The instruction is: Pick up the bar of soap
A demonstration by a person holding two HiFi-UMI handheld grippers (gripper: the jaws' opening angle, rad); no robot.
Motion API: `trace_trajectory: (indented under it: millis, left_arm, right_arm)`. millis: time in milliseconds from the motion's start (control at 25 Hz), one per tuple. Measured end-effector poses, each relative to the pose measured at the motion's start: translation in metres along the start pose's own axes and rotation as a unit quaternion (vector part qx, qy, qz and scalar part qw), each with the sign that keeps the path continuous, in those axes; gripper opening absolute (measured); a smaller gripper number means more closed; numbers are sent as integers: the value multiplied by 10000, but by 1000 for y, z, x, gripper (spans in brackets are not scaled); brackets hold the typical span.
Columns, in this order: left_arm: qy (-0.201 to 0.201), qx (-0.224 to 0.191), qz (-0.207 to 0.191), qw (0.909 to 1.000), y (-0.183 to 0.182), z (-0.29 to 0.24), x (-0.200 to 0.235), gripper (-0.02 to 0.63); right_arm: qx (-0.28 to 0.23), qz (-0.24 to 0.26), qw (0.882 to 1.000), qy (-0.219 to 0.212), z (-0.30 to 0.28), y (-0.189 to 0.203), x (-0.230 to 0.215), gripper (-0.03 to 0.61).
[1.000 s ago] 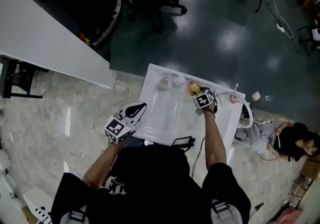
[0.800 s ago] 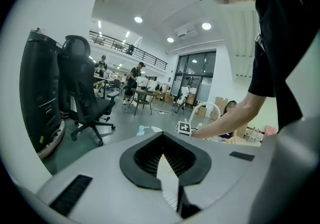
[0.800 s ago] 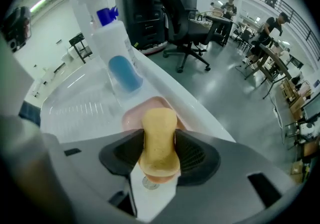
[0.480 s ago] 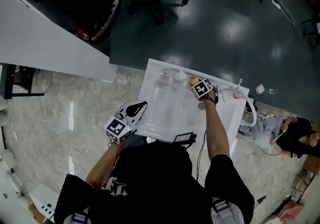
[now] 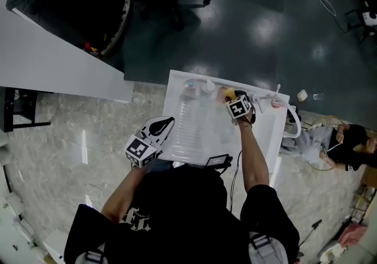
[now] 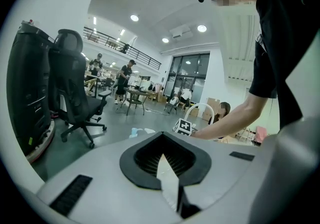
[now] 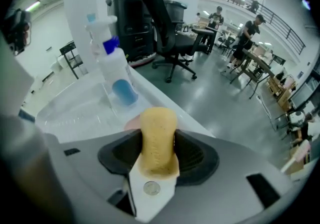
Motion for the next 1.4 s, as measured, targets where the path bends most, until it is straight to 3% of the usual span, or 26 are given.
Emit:
trace_trajectory:
  millis: [240, 440, 720, 960, 1160, 1400]
  left_arm:
    - [525, -182, -266, 9981, -9, 3, 8, 9]
    - [1130, -376, -504, 9916, -19, 11, 14, 9]
    - [2167, -494, -729, 9723, -21, 17, -5, 9]
    - [2912, -517, -833, 9516, -15, 17, -33, 9]
    - [3097, -502, -879, 9454, -14, 25, -58, 9]
    - [3097, -449, -959, 9449, -11, 24, -97, 9]
  right_arm:
    - [-806, -493, 9950, 312, 66, 8, 28, 198]
    - [-1418, -946, 9825, 745, 134, 29, 75, 198]
    - [-2352, -1565, 9491, 1392, 239, 79, 157, 198]
    - [-2693, -2124, 9193, 1933, 300, 137, 230, 198]
    - [-2795, -2382, 9047, 2158, 320, 171, 261, 198]
    - [-3121, -2393, 8934, 2170, 339, 200, 258, 198]
Point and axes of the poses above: the fingertips, and each gripper's own axes: z backward along the fingers, x to its left, y out of its underside, the point moved 10 cm from there along z, backward along the fingers, and after that the axes turned 11 degrees about -z, right-handed, at the moved point
